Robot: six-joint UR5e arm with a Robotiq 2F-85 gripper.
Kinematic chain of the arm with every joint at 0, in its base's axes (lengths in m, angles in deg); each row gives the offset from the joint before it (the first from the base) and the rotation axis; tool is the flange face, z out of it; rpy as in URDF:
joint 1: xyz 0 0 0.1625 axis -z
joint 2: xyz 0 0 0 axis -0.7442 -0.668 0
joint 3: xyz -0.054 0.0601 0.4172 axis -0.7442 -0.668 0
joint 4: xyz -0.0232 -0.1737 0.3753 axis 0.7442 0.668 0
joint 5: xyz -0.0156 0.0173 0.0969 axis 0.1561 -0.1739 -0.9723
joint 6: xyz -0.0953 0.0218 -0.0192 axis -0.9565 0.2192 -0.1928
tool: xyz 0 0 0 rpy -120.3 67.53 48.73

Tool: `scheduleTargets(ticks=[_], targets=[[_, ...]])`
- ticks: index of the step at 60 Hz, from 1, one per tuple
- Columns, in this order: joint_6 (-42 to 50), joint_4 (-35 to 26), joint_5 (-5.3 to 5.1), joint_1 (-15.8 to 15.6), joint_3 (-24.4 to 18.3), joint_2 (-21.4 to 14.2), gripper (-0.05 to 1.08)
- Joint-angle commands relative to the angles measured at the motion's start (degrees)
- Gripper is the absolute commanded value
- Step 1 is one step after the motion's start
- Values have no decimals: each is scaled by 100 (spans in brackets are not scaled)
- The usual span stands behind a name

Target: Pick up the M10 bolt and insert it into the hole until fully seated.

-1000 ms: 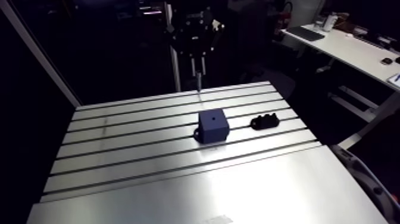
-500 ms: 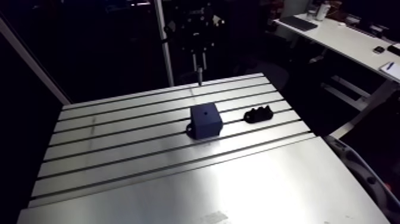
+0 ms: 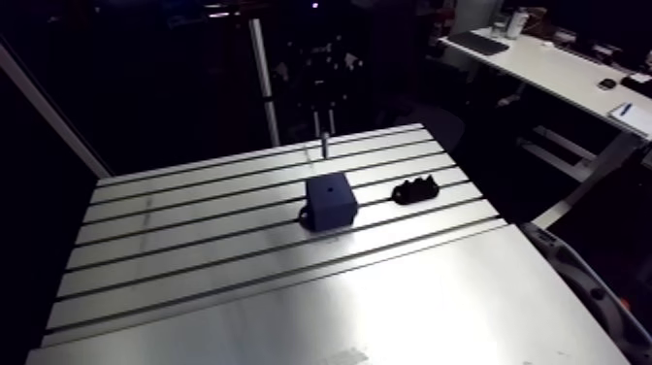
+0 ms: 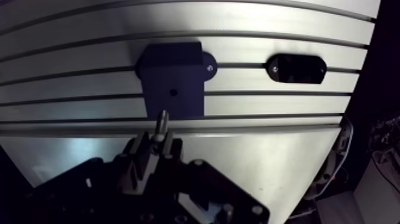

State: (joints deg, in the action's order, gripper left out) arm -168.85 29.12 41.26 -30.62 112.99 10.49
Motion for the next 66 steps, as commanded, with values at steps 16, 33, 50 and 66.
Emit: scheduleTargets(ticks=[16,33,50,66], targets=[[1,120,-11,99,108,-5,108],[-7,131,-29,107,214,-5,108],[-40,139,-20,125,276,4,108],[-42,157,-29,125,311,13,108]])
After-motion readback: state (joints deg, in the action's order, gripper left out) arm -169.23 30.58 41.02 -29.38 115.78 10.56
